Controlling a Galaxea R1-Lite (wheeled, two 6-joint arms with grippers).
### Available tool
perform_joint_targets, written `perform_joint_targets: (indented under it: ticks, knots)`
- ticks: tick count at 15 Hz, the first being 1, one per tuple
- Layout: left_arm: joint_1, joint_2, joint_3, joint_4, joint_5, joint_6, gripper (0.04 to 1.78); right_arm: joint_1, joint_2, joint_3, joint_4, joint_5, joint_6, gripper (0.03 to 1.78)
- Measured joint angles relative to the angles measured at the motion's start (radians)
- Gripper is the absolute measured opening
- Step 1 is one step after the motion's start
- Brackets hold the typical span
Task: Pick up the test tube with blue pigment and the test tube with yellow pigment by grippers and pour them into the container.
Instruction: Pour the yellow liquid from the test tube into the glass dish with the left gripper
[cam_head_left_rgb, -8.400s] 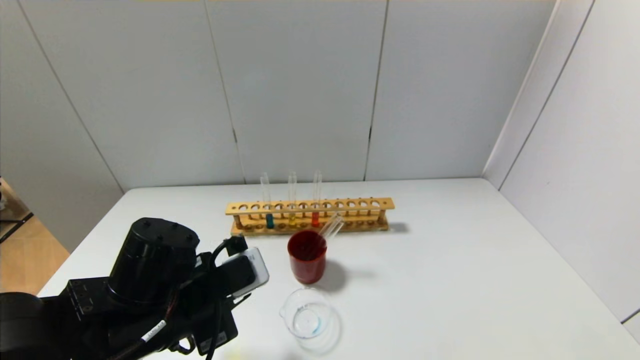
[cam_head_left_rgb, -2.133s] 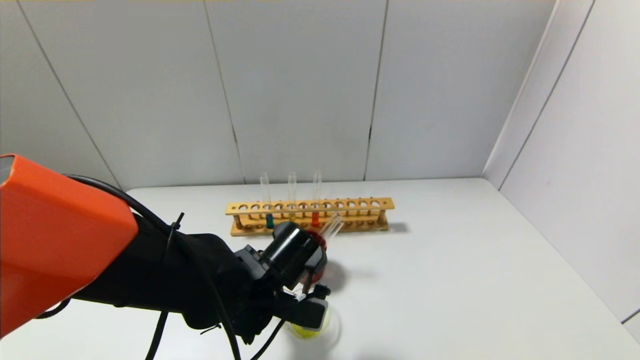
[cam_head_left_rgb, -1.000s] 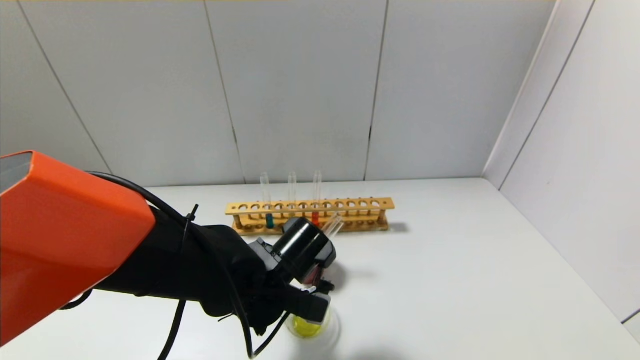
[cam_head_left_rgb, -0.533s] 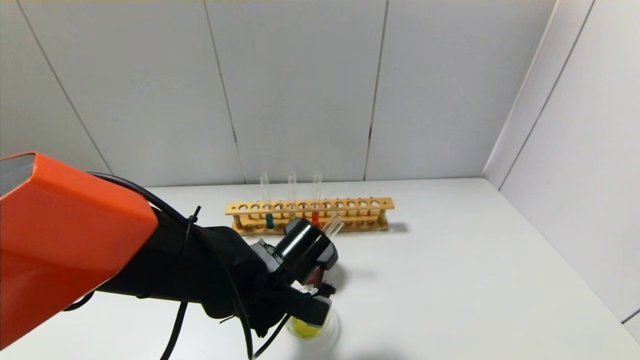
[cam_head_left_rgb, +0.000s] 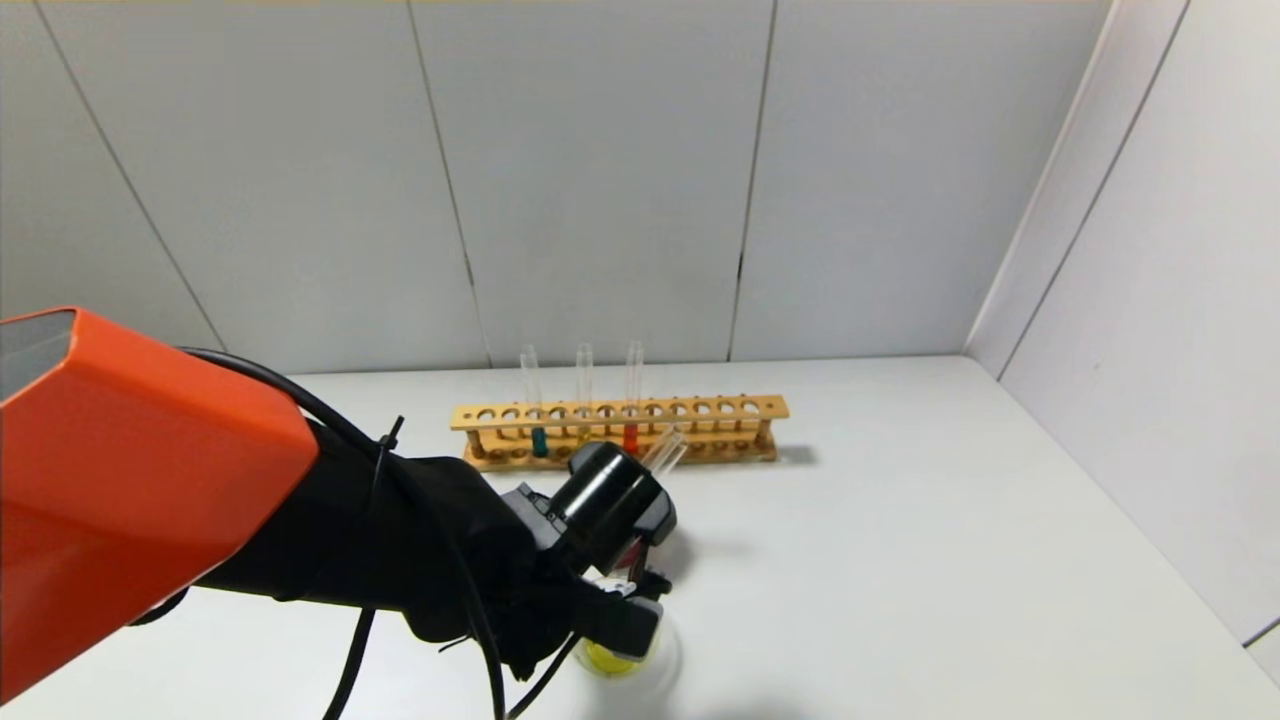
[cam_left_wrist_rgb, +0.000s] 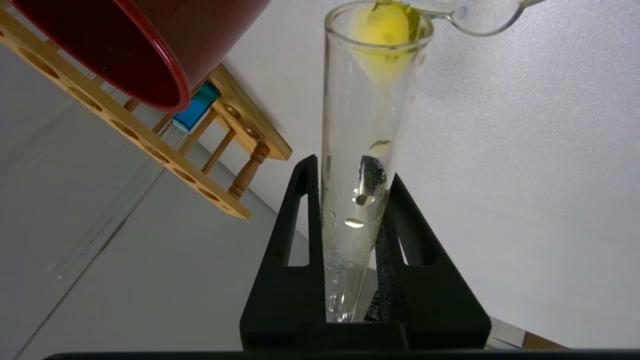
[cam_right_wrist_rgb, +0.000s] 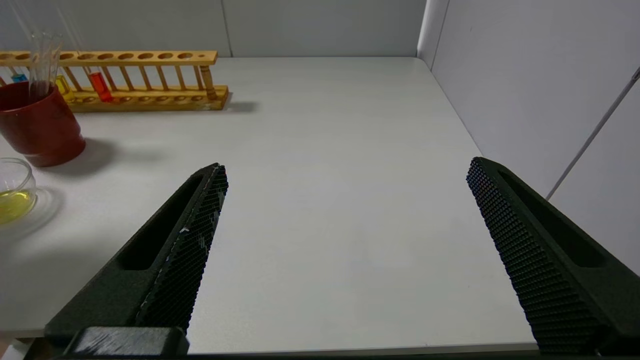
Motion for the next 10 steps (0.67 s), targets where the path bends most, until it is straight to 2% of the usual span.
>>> perform_joint_targets:
  ticks: [5, 7, 10]
  knots:
    - [0.001, -0.076, 0.022, -0.012, -0.040, -0.081, 0.33, 0.000, 0.000, 0.000, 0.000, 0.000, 0.000, 1.75]
    - [0.004, -0.114, 0.027, -0.014, -0.083, -0.184, 0.33, 0.000, 0.000, 0.000, 0.000, 0.000, 0.000, 1.75]
    - [0.008, -0.182, 0.037, -0.013, -0.097, -0.385, 0.33, 0.000, 0.000, 0.000, 0.000, 0.000, 0.001, 1.75]
